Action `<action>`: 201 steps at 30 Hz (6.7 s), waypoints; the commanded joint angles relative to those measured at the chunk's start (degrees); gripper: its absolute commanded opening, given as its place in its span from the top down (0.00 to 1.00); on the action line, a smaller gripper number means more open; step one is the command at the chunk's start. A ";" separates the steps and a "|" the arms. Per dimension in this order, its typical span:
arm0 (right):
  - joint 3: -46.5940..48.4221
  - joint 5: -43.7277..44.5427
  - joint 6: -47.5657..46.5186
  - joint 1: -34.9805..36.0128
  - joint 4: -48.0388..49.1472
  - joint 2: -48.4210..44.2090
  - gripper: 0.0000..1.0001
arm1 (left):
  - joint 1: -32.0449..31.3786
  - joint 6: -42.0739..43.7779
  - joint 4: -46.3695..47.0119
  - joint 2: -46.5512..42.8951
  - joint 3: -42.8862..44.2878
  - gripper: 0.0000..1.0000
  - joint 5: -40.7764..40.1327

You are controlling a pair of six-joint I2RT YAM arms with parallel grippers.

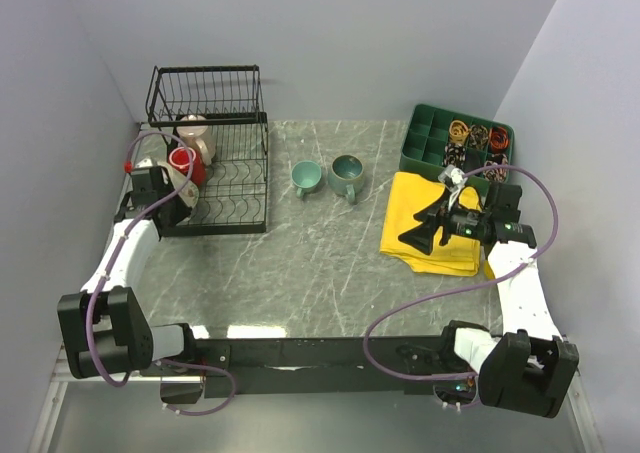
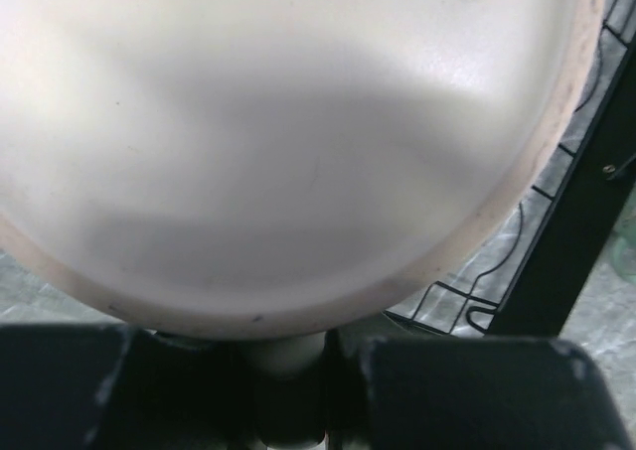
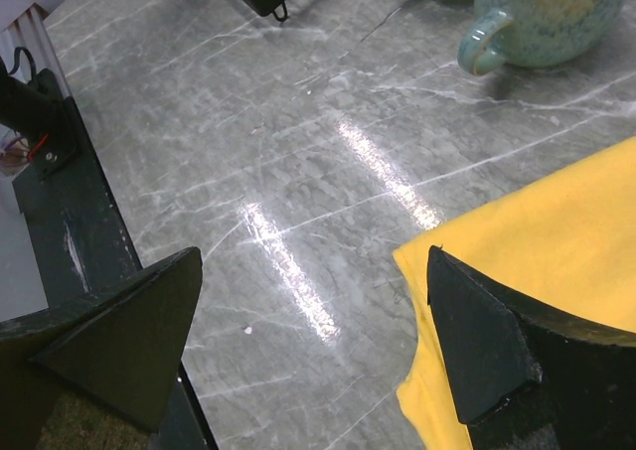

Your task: Load the cups into the dish rack

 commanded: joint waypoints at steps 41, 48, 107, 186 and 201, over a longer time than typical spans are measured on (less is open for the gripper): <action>0.41 -2.26 0.28 -4.07 0.30 -0.57 0.00 | -5.66 7.23 7.39 14.32 8.05 0.62 -12.98; 0.41 -2.17 0.11 -4.69 0.21 -0.84 0.00 | -6.54 7.50 6.87 11.44 7.70 0.44 -13.59; 17.45 55.14 -26.00 -31.14 -18.25 15.05 0.03 | -13.13 9.26 14.86 -28.22 -11.11 0.04 20.33; 25.65 30.98 47.74 29.06 31.31 5.14 1.00 | -48.10 -55.25 84.03 -2.22 -12.17 0.03 24.56; 15.36 22.27 47.04 31.35 41.25 2.50 1.00 | -53.91 -61.76 93.17 12.39 -1.89 0.25 24.20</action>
